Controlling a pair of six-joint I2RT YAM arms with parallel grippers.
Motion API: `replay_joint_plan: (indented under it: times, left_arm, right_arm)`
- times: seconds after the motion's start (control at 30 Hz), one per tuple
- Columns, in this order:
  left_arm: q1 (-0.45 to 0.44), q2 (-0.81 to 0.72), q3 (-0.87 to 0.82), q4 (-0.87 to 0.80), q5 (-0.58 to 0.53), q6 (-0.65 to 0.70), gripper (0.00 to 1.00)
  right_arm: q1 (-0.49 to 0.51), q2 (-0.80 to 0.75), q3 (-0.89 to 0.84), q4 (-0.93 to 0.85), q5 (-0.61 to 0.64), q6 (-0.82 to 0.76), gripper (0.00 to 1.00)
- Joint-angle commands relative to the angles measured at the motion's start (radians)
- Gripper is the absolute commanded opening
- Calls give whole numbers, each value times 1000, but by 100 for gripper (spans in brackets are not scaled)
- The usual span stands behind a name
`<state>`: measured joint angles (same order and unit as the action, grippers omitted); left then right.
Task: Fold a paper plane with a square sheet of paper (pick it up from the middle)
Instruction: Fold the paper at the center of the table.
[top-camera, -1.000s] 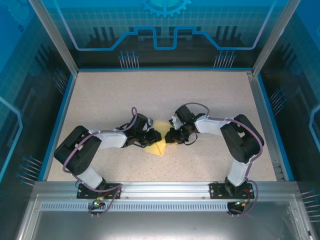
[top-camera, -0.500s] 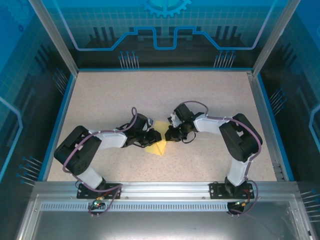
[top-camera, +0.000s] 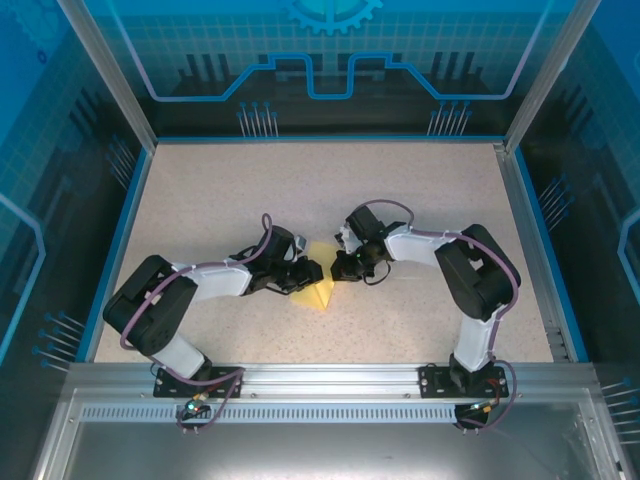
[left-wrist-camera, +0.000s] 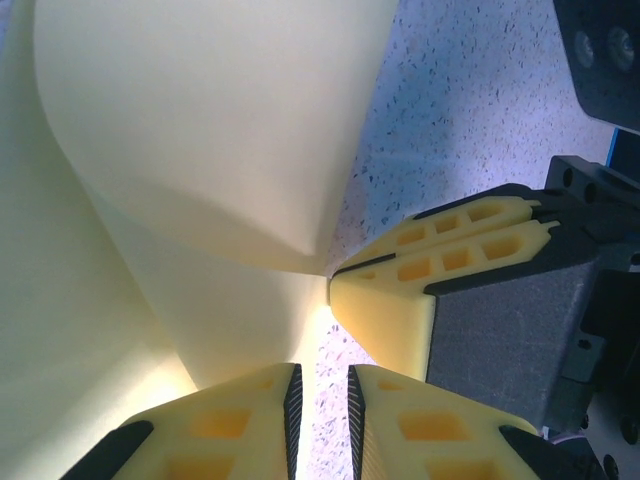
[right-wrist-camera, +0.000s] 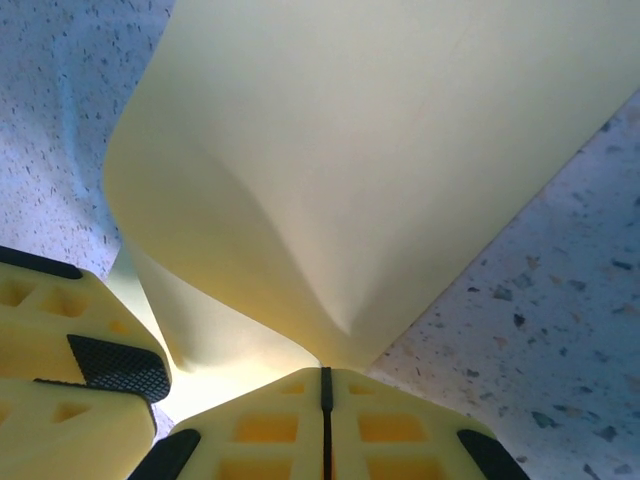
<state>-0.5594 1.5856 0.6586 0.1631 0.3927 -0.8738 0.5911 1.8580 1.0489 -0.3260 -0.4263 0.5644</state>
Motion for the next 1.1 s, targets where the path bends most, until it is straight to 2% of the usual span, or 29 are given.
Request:
replay_joint_plan:
  times: [0.0,1.07]
  left_arm:
    - [-5,1,22,-1,38,4,24]
    - [-10,15,22,12,60,9,24]
  right_arm:
    - [12,21,33,-25,3,-22,7]
    - [27,56,52,-50,-6,-41,8]
